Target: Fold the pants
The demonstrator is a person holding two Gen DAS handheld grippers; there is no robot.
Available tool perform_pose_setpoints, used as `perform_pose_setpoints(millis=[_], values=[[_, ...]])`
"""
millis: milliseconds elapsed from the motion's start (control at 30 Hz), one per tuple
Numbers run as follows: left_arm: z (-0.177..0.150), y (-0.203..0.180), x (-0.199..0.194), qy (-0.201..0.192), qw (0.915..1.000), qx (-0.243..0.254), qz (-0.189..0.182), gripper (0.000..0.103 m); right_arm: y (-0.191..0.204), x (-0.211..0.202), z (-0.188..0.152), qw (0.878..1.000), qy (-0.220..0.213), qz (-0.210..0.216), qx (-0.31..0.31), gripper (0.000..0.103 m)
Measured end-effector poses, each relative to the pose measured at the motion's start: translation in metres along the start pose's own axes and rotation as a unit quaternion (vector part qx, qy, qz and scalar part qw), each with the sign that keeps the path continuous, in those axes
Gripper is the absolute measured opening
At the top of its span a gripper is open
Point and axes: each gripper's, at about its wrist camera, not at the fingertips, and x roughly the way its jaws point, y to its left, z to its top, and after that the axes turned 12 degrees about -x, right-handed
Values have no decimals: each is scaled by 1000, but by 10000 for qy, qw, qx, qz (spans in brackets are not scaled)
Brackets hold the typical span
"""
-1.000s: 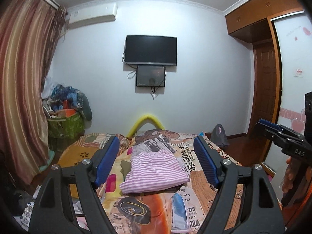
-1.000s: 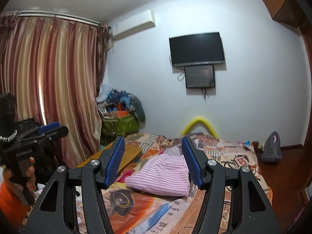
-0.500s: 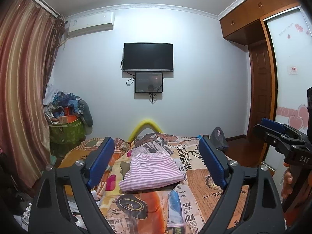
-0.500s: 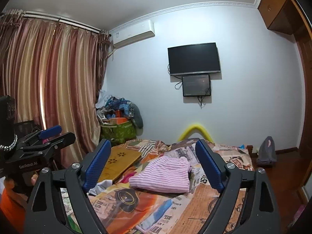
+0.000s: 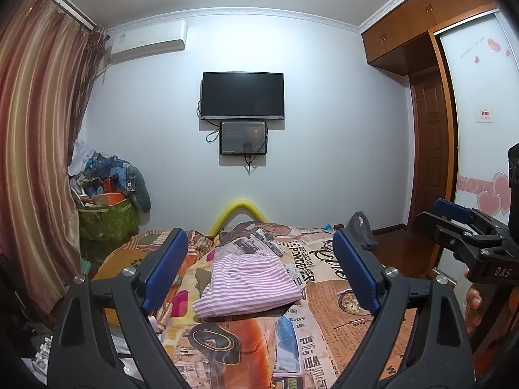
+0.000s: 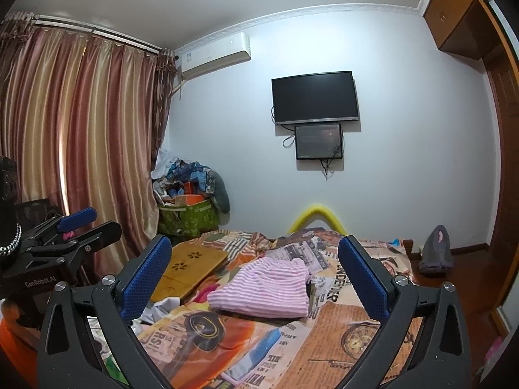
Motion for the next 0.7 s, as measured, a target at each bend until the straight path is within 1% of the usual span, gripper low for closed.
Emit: perform_pose_setpoints(millis=[700], values=[[-3,4,8,82,9999,-36,-66,94,-5,-2,-1,9998,173,-37,33,102]])
